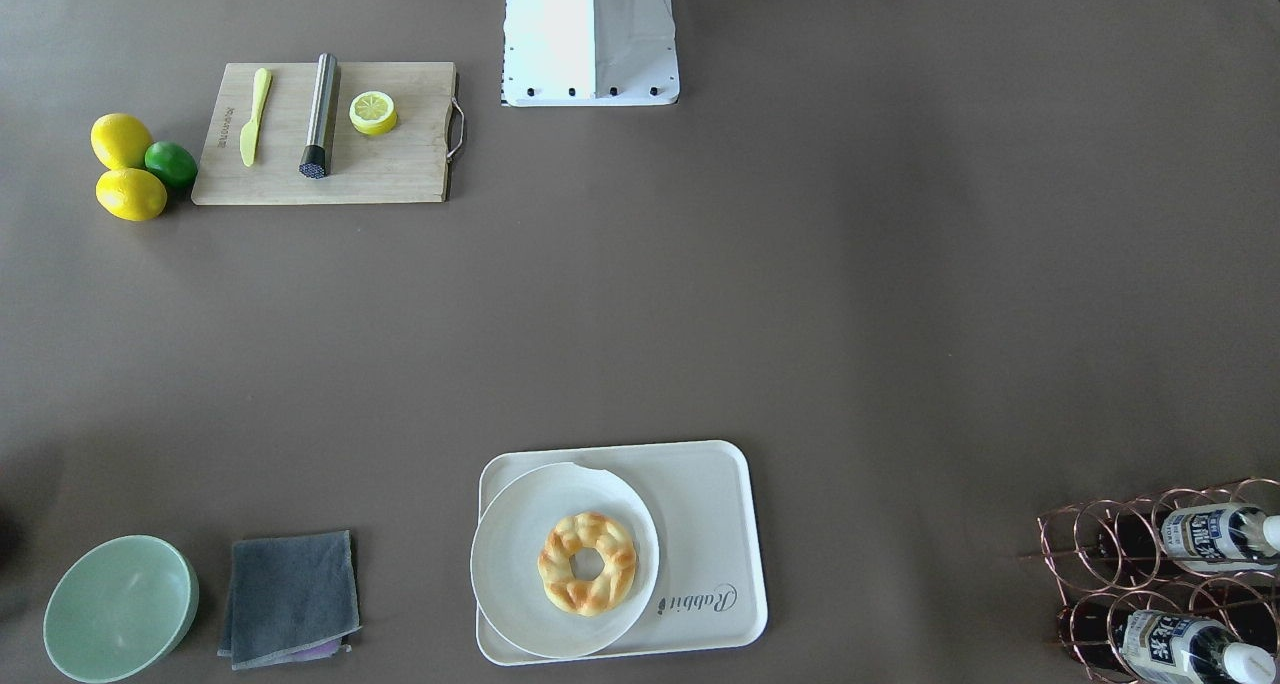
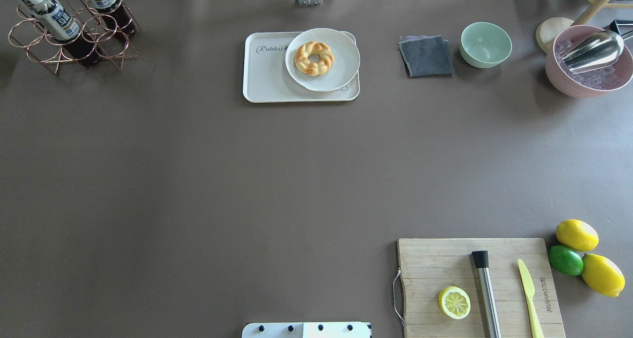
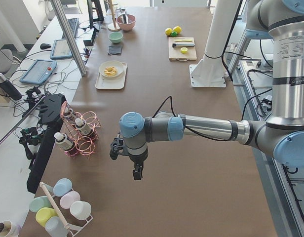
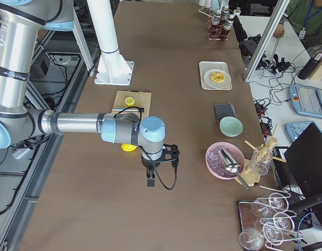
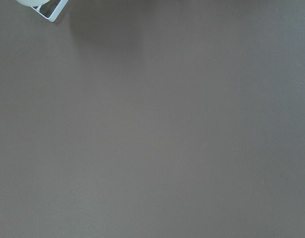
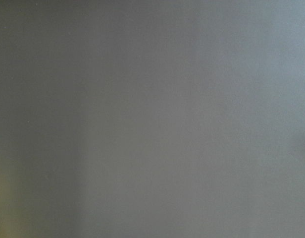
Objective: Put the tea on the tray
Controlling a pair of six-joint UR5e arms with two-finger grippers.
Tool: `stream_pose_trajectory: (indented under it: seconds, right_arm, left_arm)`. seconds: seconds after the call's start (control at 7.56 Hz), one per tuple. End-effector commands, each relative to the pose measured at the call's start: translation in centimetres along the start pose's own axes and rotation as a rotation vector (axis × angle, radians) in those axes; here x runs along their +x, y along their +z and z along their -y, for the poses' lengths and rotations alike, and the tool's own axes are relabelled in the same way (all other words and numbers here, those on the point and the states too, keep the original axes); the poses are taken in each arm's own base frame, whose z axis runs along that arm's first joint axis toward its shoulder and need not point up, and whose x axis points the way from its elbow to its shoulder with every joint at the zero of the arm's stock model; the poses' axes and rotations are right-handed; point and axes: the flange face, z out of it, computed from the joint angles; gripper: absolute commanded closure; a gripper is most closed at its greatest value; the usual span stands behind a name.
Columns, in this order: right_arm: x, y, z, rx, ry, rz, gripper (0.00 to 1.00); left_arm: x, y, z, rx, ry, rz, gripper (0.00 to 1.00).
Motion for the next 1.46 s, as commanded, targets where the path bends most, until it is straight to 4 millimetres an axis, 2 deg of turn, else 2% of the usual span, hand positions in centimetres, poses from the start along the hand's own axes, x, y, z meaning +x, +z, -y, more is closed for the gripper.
stream_pose_trajectory:
  seconds: [0.0, 0.4, 0.79, 1.06, 1.32]
  right_arm:
    - [-0.1, -0.2, 0.3, 0.005, -0.003, -0.002, 0.0]
    - [0.0, -0.5, 0.4, 0.014, -0.001, 0.003, 0.0]
    - [-0.9, -1.9, 1.1, 0.043, -0.023, -0.002, 0.0]
    - [-0.8, -1.6, 1.1, 0.038, -0.018, -0.005, 0.0]
    - [-1.0, -2.9, 2.7, 0.069, -0.027, -0.001, 0.0]
  left_arm:
    - [0.3, -0.9, 0.0, 0.019, 0.005, 0.003, 0.02]
    - [0.3, -1.1, 0.1, 0.024, 0.007, 0.003, 0.02]
    - [0.5, -1.3, 0.6, 0.03, 0.008, 0.0, 0.02]
    - [0.3, -0.9, 0.0, 0.022, 0.007, 0.001, 0.02]
    - [0.3, -1.0, 0.6, 0.078, 0.057, 0.01, 0.02]
